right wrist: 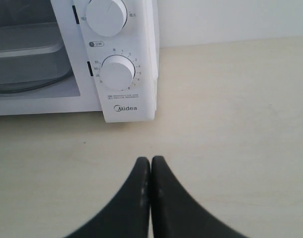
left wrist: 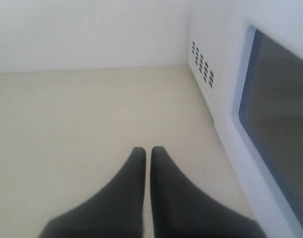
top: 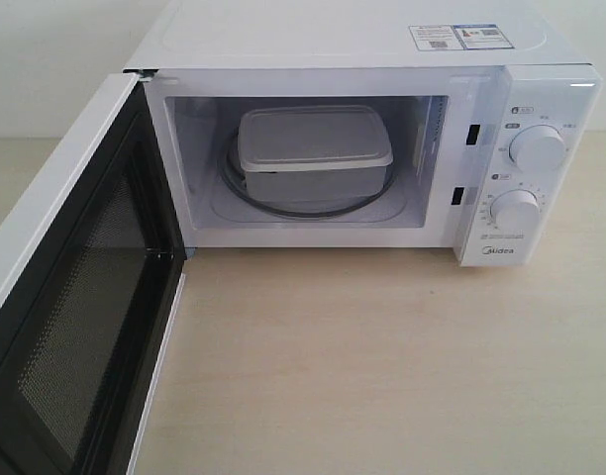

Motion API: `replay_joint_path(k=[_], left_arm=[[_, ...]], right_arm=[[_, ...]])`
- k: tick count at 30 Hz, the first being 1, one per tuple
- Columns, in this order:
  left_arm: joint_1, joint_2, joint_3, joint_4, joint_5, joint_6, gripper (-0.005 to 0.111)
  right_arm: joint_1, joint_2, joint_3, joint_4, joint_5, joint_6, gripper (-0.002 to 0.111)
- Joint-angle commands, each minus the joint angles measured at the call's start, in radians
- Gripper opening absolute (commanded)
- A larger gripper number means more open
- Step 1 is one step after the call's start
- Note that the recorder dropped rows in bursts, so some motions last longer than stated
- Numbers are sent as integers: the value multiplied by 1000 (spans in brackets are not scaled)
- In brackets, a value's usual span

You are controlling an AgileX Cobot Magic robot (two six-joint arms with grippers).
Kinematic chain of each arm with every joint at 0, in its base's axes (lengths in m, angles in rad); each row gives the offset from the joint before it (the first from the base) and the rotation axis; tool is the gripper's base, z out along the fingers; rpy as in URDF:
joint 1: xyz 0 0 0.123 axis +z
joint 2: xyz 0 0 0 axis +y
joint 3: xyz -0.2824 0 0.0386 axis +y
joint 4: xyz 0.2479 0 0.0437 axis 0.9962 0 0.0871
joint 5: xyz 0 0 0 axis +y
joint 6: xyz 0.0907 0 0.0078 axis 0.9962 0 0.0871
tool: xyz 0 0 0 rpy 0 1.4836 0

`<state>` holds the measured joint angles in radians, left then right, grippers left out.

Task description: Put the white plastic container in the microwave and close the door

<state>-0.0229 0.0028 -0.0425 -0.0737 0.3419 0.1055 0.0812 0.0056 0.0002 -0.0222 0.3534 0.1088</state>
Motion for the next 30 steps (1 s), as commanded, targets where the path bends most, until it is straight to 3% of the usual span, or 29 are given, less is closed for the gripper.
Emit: replay_joint_path(k=[1,10,16,22,27,30], left_arm=[[2,-3,-147,16,-7,-7,4],[2,-3,-487,33,160,-43,4],[2,-3,-672,33,404,-224,4],[2,-3,-772,30,638,-381,4],[2,-3,-781,30,635,-374,4],[2,-3,-781,32,484,-374,4]], right_arm=[[-2,-6,0,-6,-6,-2,0],[-2,-6,0,-6,-6,-2,0],[-2,-6,0,-6,-6,-2,0],[-2,-6,0,-6,-6,-2,0],[-2,-6,0,-6,-6,-1,0],[-2,-6,0,-6,-6,-1,0]])
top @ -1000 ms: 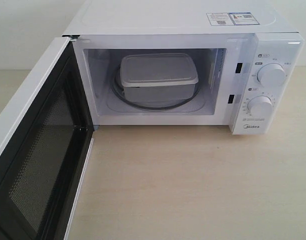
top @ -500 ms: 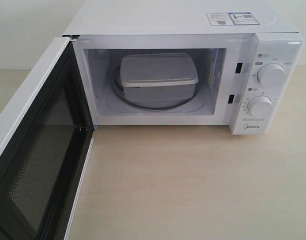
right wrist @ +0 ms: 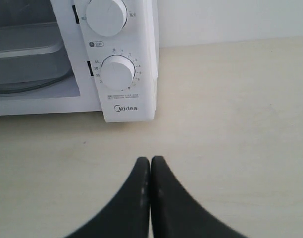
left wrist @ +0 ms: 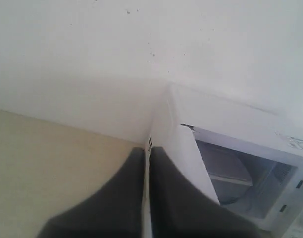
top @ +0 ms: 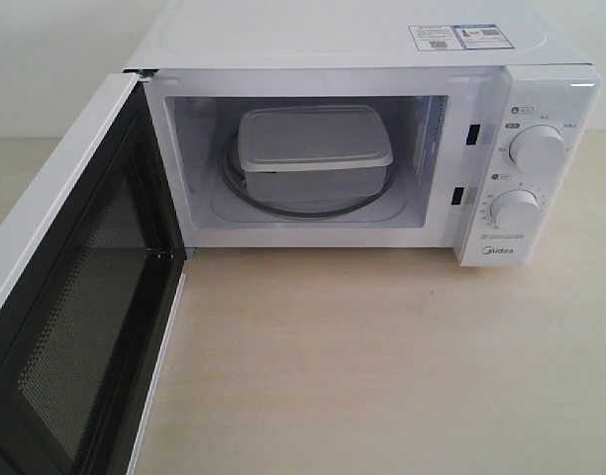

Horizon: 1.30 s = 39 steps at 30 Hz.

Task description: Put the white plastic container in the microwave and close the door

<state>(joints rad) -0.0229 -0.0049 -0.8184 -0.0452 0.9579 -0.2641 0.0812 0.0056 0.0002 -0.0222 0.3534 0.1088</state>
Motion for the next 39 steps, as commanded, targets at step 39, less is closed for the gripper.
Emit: replay_joint_path(k=[39], left_arm=[[-111,991,18,-437,66,917,4]], right_arm=[[-2,-6,0,15,-30,-1,0]])
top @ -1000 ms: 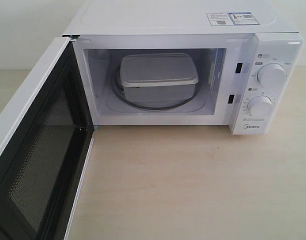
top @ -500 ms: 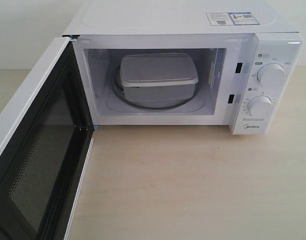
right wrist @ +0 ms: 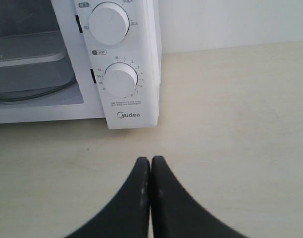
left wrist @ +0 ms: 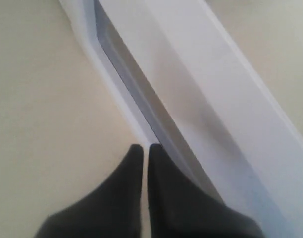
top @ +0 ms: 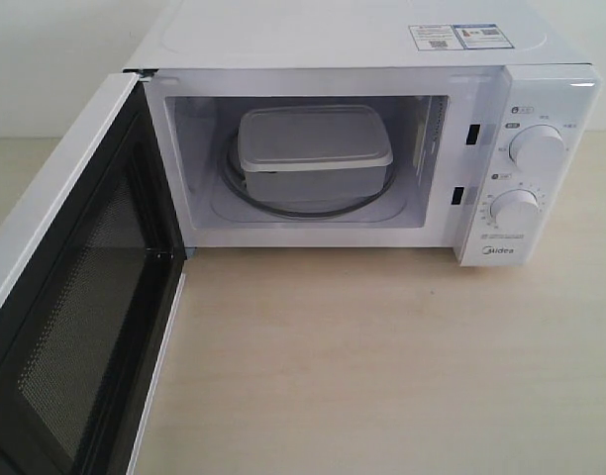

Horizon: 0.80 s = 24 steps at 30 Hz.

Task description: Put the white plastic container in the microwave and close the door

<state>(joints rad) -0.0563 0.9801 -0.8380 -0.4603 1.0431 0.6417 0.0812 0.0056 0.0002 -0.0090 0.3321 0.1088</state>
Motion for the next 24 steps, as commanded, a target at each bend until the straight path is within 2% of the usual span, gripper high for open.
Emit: replay_joint_path(k=[1,12,18,24], left_arm=[[-102,6,46,-20,-25,11,4],[-312,6,46,-112,-114,41,4],[-421,28,46,-139,-230,41,4],[-509,125,38,-179,-345,41,4]], right_arm=[[-2,-6,0,1,-9,-1,0],[-2,-6,0,1,-9,-3,0],[-2,-6,0,1,-9,7,0],[-2,-6,0,1,-9,7,0]])
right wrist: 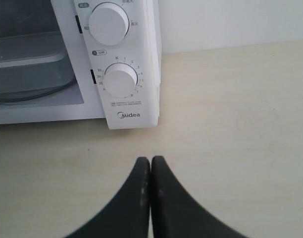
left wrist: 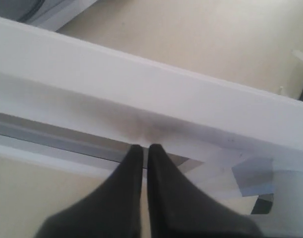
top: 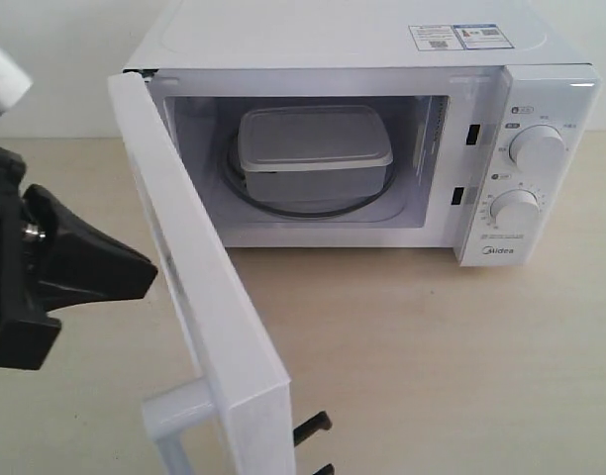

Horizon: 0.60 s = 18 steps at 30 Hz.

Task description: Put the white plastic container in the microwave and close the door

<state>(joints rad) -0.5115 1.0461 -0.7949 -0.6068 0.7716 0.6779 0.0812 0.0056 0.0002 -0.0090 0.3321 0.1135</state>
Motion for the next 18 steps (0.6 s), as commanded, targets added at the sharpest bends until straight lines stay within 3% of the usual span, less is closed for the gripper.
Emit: replay_joint_path(k=[1,7,18], left_arm=[[-69,81,-17,-32,-76,7,4],[-137,176,-147,-32,-78,7,4],[-138,71,-287,-14,58,-4,4]], right_arm=[[-2,-6,0,1,-9,2,0],[-2,-6,0,1,-9,2,0],[-2,-6,0,9,-60,8,0]])
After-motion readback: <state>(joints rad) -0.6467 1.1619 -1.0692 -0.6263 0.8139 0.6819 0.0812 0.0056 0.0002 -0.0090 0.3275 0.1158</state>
